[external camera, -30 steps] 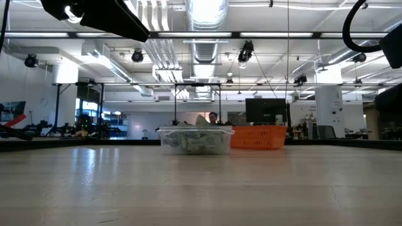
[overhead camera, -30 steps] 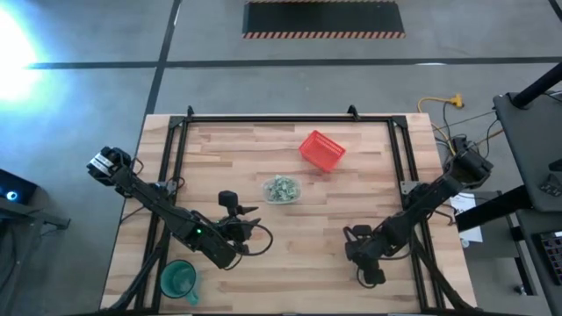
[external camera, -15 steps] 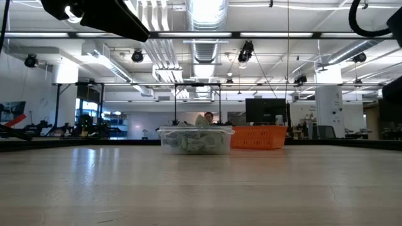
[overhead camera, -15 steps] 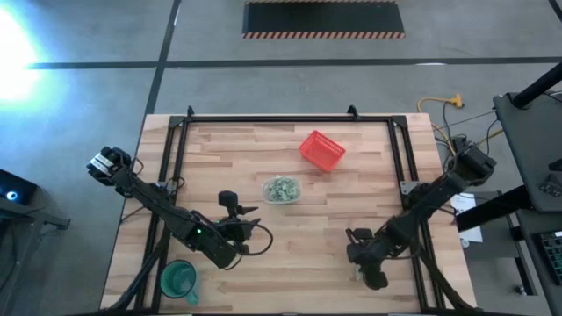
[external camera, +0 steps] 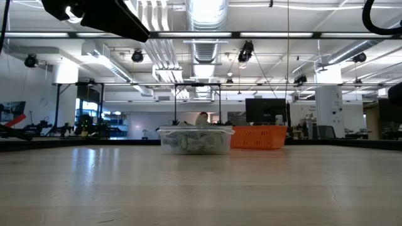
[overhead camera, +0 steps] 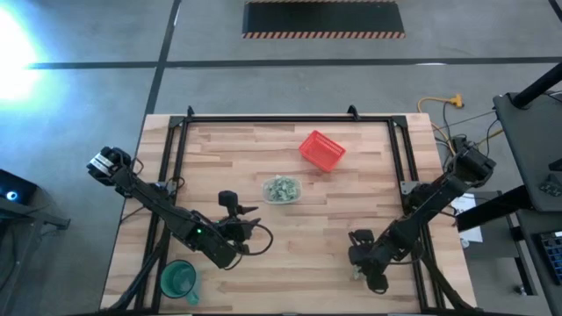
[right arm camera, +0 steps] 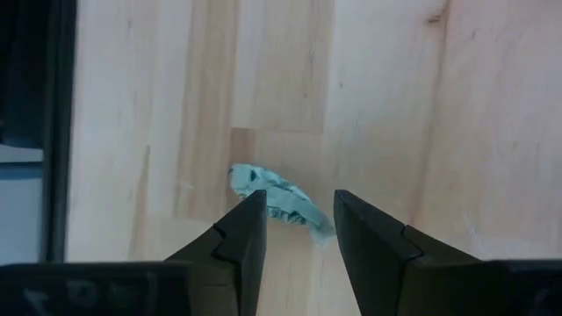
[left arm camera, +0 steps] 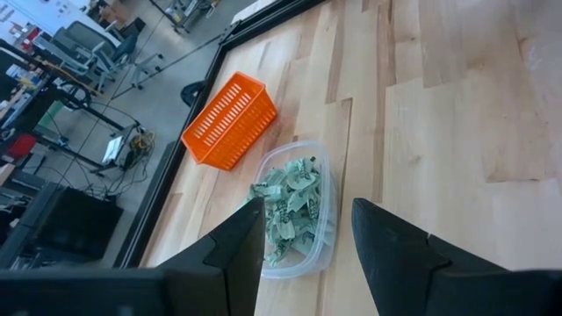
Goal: Pick and place items into bin
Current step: Put the stevia packet into the transparent bin
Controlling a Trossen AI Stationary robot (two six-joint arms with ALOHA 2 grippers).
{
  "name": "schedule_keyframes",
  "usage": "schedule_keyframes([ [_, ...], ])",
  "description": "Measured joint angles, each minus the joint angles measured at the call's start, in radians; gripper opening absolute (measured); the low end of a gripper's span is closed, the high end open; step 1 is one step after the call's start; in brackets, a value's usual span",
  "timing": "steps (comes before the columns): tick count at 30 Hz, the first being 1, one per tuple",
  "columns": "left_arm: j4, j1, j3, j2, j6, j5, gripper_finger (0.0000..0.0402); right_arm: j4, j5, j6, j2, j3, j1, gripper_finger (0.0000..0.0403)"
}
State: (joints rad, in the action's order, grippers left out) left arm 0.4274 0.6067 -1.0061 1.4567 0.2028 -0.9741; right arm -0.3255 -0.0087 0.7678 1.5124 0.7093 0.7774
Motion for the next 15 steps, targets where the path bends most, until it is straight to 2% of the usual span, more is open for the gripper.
schedule_keyframes([
  [10, 0.000, 0.000, 0.000, 0.000, 0.000, 0.000, 0.0155, 0.028, 0.017, 0.041, 0.000, -0.016, 0.043, 0.0128],
  [15, 0.000, -0.001, 0.000, 0.000, 0.000, 0.000, 0.0155, 0.030, 0.084, 0.037, 0.000, -0.016, 0.081, 0.0135],
])
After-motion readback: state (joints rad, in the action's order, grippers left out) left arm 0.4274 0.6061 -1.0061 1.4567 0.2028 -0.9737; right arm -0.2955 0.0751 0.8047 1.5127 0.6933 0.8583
